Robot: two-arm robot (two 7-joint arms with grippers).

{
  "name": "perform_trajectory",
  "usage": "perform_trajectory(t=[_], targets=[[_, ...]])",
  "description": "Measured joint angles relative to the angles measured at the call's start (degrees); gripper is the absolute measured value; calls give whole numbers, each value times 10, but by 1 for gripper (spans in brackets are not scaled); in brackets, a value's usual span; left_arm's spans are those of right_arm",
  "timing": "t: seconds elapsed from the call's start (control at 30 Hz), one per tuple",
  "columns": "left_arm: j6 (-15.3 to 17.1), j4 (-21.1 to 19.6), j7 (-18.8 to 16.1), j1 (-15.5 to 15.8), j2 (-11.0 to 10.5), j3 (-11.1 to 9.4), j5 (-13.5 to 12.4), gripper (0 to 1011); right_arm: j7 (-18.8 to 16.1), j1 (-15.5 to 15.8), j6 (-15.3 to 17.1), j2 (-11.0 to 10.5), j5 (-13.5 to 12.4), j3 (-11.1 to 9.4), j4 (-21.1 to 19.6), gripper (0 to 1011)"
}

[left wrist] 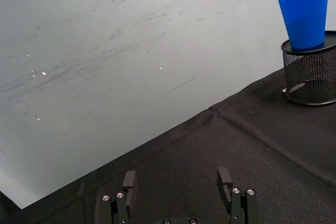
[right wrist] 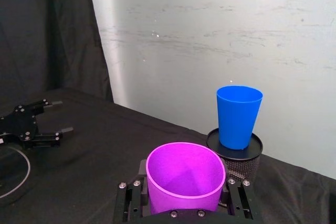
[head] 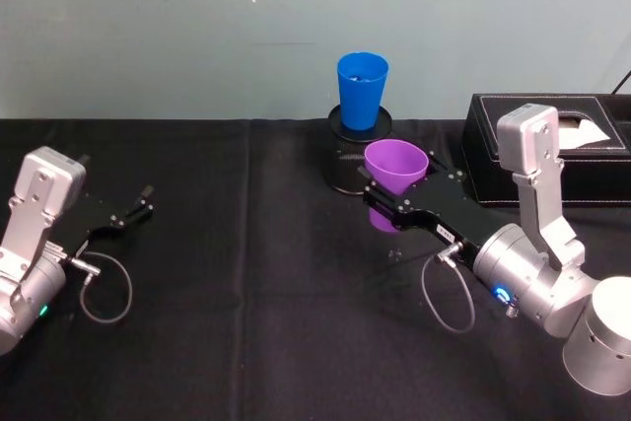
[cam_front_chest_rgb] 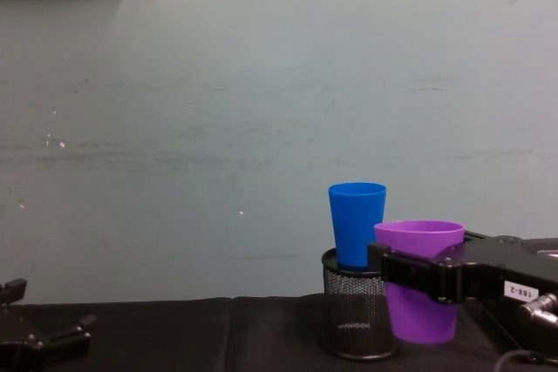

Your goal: Pick up one cup with a gripper and tap it against the other cup.

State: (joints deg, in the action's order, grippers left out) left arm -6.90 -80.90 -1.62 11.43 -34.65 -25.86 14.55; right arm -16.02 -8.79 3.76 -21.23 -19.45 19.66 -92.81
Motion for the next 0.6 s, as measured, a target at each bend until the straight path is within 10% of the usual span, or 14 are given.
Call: perform_trajectory(t=[0.6], targets=[[0, 0, 0, 0, 0, 0, 0, 1000, 1, -1, -3, -1, 0, 1, 1, 734]])
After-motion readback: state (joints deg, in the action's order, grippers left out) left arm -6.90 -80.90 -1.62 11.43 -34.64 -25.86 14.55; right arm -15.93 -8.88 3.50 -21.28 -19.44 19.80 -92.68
